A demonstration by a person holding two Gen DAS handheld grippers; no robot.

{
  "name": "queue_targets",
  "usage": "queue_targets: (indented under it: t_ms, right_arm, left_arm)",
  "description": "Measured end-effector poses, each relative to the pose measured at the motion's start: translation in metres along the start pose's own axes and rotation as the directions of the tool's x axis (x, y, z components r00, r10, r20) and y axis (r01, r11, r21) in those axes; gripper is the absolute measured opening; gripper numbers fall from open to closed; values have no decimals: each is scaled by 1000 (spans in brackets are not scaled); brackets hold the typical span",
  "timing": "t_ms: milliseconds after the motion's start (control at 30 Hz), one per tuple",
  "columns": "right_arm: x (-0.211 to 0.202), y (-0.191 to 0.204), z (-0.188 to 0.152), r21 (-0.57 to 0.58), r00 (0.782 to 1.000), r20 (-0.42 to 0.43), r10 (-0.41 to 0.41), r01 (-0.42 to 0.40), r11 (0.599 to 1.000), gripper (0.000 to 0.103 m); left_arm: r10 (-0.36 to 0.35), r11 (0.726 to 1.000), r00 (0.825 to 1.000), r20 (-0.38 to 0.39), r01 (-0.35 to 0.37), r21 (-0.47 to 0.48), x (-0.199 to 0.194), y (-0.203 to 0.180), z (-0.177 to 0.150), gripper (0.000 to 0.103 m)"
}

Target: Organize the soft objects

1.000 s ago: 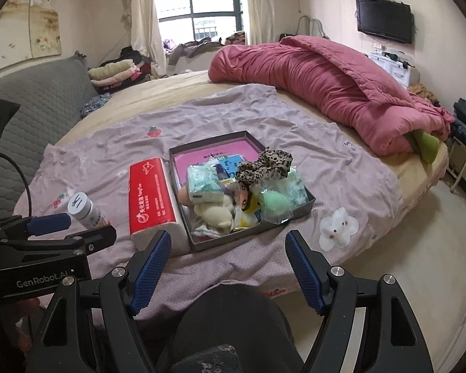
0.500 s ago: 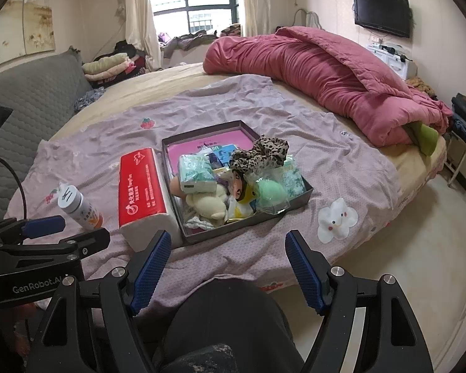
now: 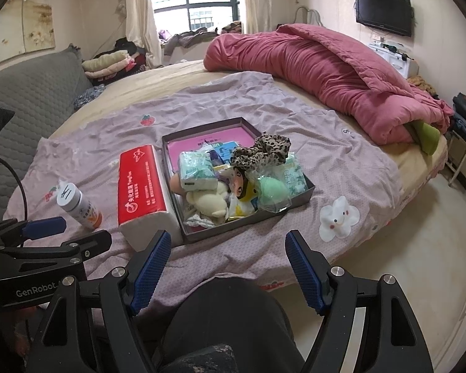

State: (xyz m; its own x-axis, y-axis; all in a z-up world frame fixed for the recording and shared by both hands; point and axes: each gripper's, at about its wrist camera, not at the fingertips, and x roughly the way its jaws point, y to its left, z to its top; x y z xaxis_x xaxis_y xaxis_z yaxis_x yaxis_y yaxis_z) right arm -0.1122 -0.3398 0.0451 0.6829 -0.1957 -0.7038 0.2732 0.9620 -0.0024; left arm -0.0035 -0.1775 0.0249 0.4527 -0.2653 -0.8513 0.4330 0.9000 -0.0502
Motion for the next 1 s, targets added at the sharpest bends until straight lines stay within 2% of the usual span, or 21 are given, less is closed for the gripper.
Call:
queue_targets:
  t_ms: [767,1000]
  right_arm:
    - [0,-1,-1,1,1000,-4,7,-7,1000,77]
    - [0,6,2,-38,1000,19,20,-19,999,77]
  left_arm:
    - [16,1000,1000,-9,-16,11,2,-2,-2,77]
    - [-24,1000,999,-27,24,0,5,4,-5,77]
